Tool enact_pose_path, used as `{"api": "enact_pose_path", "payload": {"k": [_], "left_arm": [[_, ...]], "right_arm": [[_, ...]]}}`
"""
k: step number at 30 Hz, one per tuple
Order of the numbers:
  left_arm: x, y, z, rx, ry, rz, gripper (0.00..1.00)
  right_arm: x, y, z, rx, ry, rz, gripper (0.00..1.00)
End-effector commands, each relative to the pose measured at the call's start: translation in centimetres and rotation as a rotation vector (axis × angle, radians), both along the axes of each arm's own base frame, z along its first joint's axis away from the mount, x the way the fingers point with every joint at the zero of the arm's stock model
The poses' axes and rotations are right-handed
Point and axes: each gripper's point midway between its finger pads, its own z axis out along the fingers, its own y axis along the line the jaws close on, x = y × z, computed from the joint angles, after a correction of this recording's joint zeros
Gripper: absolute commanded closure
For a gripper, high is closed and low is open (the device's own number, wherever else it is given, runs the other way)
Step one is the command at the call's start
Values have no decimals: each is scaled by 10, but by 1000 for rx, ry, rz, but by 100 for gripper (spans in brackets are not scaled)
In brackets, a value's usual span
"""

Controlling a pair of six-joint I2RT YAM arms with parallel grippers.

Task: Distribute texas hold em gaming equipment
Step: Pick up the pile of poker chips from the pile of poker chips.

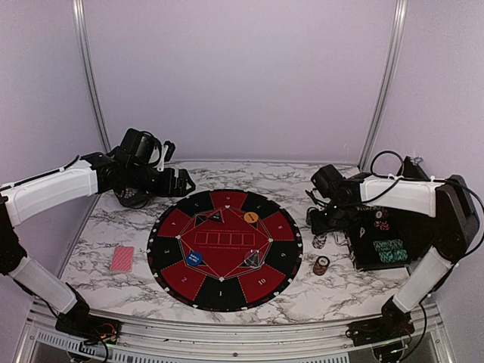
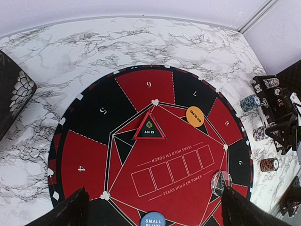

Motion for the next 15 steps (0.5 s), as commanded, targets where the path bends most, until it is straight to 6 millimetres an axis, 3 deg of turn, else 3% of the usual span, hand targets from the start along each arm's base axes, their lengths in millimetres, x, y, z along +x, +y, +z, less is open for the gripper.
{"api": "enact_pose_path", "payload": {"k": [1, 15], "left_arm": [[0, 1, 6, -3, -32, -1, 1], [1, 2, 8, -4, -38, -1, 1]], "right_arm": [[10, 8, 24, 17, -63, -5, 59], [6, 23, 33, 25, -73, 22, 60]]}}
